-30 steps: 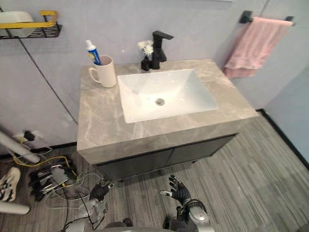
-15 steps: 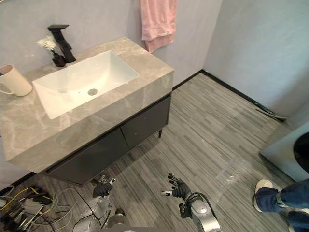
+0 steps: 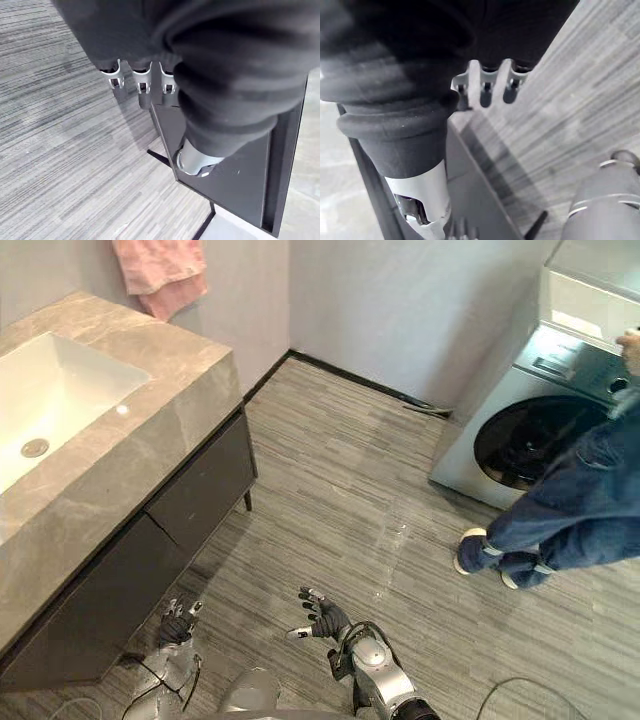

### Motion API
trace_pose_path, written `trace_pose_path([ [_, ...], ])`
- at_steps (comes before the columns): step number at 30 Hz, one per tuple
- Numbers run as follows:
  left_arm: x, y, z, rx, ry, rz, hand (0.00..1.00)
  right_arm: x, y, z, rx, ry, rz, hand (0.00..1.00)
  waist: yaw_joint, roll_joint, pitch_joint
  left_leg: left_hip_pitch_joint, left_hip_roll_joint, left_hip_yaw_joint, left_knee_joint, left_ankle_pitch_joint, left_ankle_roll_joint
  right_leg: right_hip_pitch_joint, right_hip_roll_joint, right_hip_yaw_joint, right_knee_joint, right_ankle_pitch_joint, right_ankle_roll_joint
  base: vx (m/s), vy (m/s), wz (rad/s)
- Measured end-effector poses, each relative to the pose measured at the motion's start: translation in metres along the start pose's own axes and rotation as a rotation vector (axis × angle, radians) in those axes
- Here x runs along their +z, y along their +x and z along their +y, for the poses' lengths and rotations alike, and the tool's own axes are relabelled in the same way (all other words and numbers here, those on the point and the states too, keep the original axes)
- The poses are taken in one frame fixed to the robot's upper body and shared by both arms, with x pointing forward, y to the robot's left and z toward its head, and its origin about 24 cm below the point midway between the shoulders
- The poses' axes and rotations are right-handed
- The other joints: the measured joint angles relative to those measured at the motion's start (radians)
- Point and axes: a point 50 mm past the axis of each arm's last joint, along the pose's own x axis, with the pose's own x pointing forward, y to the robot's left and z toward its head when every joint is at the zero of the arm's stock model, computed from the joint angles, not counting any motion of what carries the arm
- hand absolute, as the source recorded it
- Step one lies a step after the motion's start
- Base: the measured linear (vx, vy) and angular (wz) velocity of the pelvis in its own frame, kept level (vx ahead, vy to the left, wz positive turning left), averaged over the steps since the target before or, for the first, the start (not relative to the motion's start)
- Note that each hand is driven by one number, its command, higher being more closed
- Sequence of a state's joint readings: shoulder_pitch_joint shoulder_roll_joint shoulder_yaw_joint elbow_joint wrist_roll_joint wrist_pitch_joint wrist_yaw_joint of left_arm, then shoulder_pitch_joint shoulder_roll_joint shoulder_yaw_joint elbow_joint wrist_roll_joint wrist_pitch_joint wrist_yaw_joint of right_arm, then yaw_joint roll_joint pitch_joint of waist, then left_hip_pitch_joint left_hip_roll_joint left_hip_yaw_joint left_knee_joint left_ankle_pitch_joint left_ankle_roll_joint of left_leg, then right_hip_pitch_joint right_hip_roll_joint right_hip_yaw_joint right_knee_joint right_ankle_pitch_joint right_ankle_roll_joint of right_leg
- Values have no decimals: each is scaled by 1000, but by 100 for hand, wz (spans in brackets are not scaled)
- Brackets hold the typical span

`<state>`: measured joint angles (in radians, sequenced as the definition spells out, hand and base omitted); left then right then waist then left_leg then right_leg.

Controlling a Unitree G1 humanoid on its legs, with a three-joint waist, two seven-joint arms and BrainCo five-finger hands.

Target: Organize washtable

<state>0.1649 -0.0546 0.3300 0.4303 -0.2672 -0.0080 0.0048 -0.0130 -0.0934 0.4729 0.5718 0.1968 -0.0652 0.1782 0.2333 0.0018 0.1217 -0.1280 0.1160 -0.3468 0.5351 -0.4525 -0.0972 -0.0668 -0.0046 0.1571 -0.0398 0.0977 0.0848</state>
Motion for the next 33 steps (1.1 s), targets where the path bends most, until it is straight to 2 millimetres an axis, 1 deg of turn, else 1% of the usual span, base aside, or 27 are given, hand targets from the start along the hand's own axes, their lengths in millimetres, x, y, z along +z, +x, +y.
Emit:
trace_pose_path([
  [4, -1, 0, -7, -40, 37, 7, 0, -4, 0, 6, 15, 37, 9, 0, -9, -20, -13, 2, 4, 52, -5, 1, 2, -28, 1, 46, -17, 29, 0, 30, 50, -42],
  [5, -1, 0, -8, -48, 45, 9, 0, -4, 0, 6, 16, 39, 11, 0, -15, -20, -13, 4, 5, 57, -5, 1, 2, -32, 3, 52, -18, 35, -6, 31, 39, -39],
  [7, -2, 0, -14, -74, 61, 14, 0, -10, -2, 6, 16, 48, 30, 0, -37, -19, -14, 17, 11, 91, -11, 2, 3, -47, 10, 71, -19, 63, -19, 15, 41, -61],
  [8, -3, -1, -16, -86, 72, 14, 0, -14, -4, 5, 16, 55, 42, 0, -51, -21, -15, 36, 12, 126, -25, 2, 4, -54, 11, 77, -22, 81, -7, -10, 31, -86],
  [9, -3, -2, -16, -91, 82, 14, 0, -15, -5, 4, 11, 61, 44, 0, -58, -25, -18, 41, 12, 150, -35, 5, 10, -62, 11, 80, -22, 89, -8, -50, 13, -102],
  [10, -2, -2, -23, -123, 119, 8, 0, -19, -8, -1, -18, 86, 47, 0, -70, -27, -21, 53, 11, 200, -53, 11, 20, -75, 9, 91, -28, 113, 1, -80, 16, -110],
  [11, 3, -2, -29, -158, 164, -15, 0, -23, -14, -8, -60, 116, 49, 0, -90, -34, -25, 62, 4, 247, -62, 11, 24, -92, 4, 92, -35, 127, 8, -88, 13, -117],
  [12, 6, -2, -32, -174, 189, -28, 0, -25, -17, -11, -85, 132, 47, 0, -98, -36, -27, 68, 1, 272, -65, 10, 27, -101, 5, 93, -36, 133, 1, -86, 9, -119],
  [13, 11, -2, -37, -203, 230, -49, 0, -26, -24, -19, -137, 160, 31, 0, -129, -37, -31, 76, -3, 321, -65, 8, 31, -115, 5, 93, -44, 153, 19, -91, 3, -126],
  [14, 16, -3, -43, -227, 262, -75, 0, -25, -31, -26, -192, 182, 4, 0, -158, -38, -32, 88, -6, 379, -59, 4, 40, -123, 10, 86, -59, 162, -55, -94, 5, -128],
  [15, 18, -4, -44, -236, 287, -88, 0, -22, -32, -28, -209, 187, -16, 0, -168, -42, -37, 95, -8, 411, -66, 6, 45, -132, 5, 68, -63, 136, -87, -106, 20, -154],
  [16, 18, -5, -46, -250, 296, -88, 0, -23, -40, -37, -256, 182, -24, 0, -190, -17, -49, 129, 9, 460, -122, 32, 73, -148, 0, -95, -57, -7, -249, -77, 37, -165],
  [17, 16, -7, -49, -257, 287, -90, 0, -22, -42, -41, -268, 172, -25, 0, -192, 19, -55, 162, 48, 528, -174, 62, 75, -168, 0, -218, -21, -103, -272, -51, -6, -242],
  [18, 19, -9, -48, -246, 278, -110, 0, -18, -42, -45, -279, 156, -39, 0, -193, 24, -64, 213, 71, 637, -217, 75, 62, -249, -24, -353, 240, -93, -256, 32, -35, -221],
  [19, 21, -11, -47, -244, 273, -121, 0, -19, -43, -45, -284, 160, -39, 0, -195, 14, -68, 249, 55, 690, -222, 75, 62, -271, -67, -429, 451, -111, -272, 56, -40, -204],
  [20, 23, -12, -44, -229, 268, -127, 0, -23, -44, -42, -285, 171, -29, 0, -203, -8, -87, 269, 29, 721, -211, 74, 62, -251, -105, -485, 524, -129, -262, 61, -6, -191],
  [21, 24, -12, -37, -197, 257, -133, 0, -23, -43, -39, -274, 174, -25, 0, -198, -21, -109, 272, 23, 747, -188, 78, 70, -237, -66, -523, 437, -99, -278, 11, -60, -216],
  [22, 21, -14, -30, -153, 235, -122, 0, -19, -39, -36, -259, 170, -40, 0, -184, 15, -128, 264, 66, 757, -207, 91, 87, -196, -8, -499, 282, -44, -263, 24, -108, -205],
  [23, 23, -12, -31, -147, 225, -130, 0, -18, -40, -39, -259, 150, -46, 0, -193, 38, -141, 261, 77, 771, -248, 88, 80, -202, -9, -552, 357, -122, -255, 176, -115, -140],
  [24, 29, -9, -34, -155, 236, -148, 0, -23, -42, -42, -266, 138, -18, 0, -201, 31, -151, 274, 49, 792, -290, 96, 51, -166, -29, -550, 334, -170, -148, 216, -66, -89],
  [25, 26, -6, -32, -143, 240, -130, 0, -29, -44, -45, -272, 132, 15, 0, -202, 35, -158, 269, 62, 798, -294, 107, 35, -130, 21, -519, 219, -96, -165, 223, -59, -69],
  [26, 20, -5, -29, -127, 246, -102, 0, -31, -45, -47, -276, 129, 27, 0, -215, 39, -157, 250, 69, 794, -268, 129, 10, -96, 36, -501, 116, -31, -172, 66, -51, -42],
  [27, 15, -5, -27, -119, 248, -81, 0, -32, -46, -47, -277, 130, 28, 0, -225, 35, -157, 232, 66, 783, -255, 125, 5, -74, 30, -490, 68, -16, -166, 47, -12, -22],
  [29, -1, -4, -37, -142, 227, -20, 0, -45, -64, -64, -341, 122, 74, 0, -240, 68, -155, 249, 58, 741, -320, 129, 9, -21, 45, -473, -24, 32, -151, 5, 107, -16],
  [31, -4, -4, -35, -139, 217, -5, 0, -47, -69, -71, -364, 119, 82, 0, -248, 88, -163, 269, 47, 756, -350, 128, 13, -11, 52, -447, -60, 57, -139, -43, 196, -31],
  [32, -6, -4, -30, -130, 228, 7, 0, -47, -70, -71, -372, 131, 77, 0, -248, 73, -153, 278, 46, 784, -347, 127, 13, -11, 55, -420, -64, 62, -135, -85, 175, -51],
  [33, -8, -4, -28, -122, 228, 18, 0, -48, -69, -69, -370, 138, 77, 0, -249, 67, -151, 282, 49, 796, -345, 122, 11, -12, 60, -407, -64, 64, -136, -110, 115, -63],
])
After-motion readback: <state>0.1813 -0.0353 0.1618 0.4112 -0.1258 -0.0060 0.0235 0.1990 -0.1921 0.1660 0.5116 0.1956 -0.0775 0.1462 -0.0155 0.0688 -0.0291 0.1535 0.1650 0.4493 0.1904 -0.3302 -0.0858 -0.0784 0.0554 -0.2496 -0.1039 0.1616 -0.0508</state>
